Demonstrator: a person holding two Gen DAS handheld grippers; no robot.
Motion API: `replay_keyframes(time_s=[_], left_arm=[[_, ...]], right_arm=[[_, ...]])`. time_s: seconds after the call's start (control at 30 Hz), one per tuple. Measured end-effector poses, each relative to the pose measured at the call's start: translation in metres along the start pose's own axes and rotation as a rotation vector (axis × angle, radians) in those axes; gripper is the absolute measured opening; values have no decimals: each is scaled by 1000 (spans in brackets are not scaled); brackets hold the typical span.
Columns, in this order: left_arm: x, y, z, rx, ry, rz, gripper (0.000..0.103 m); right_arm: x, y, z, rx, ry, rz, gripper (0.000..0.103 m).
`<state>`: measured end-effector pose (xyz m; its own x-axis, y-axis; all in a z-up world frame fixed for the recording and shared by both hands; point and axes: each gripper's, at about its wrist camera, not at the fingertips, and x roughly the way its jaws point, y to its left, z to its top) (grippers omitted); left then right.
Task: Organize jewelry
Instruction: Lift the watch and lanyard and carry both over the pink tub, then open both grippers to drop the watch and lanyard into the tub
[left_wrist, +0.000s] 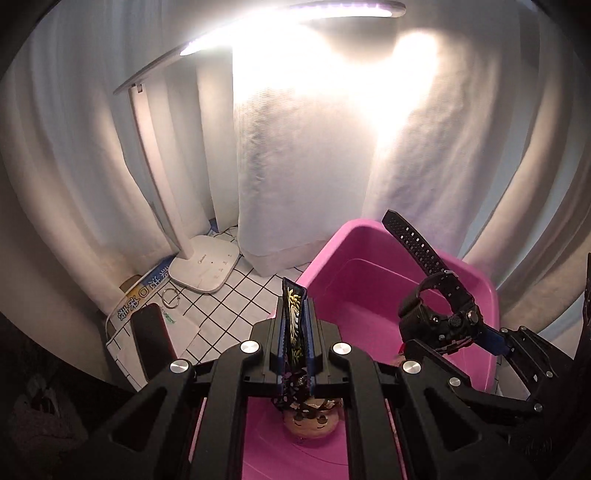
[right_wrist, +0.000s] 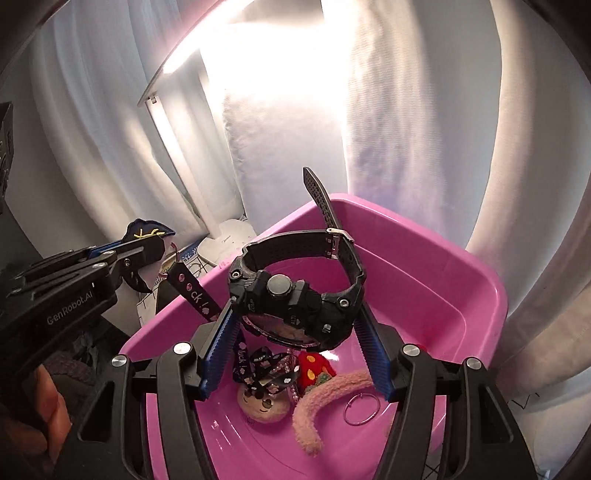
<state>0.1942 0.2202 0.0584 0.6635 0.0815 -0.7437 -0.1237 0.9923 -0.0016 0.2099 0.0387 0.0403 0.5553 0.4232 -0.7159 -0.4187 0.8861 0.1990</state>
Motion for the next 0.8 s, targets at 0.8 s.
replay_keyframes(time_s=[0.8], left_arm=[[67, 8, -61, -88, 269, 22, 29]], right_arm=[[56, -5, -20, 49, 216, -94, 61]])
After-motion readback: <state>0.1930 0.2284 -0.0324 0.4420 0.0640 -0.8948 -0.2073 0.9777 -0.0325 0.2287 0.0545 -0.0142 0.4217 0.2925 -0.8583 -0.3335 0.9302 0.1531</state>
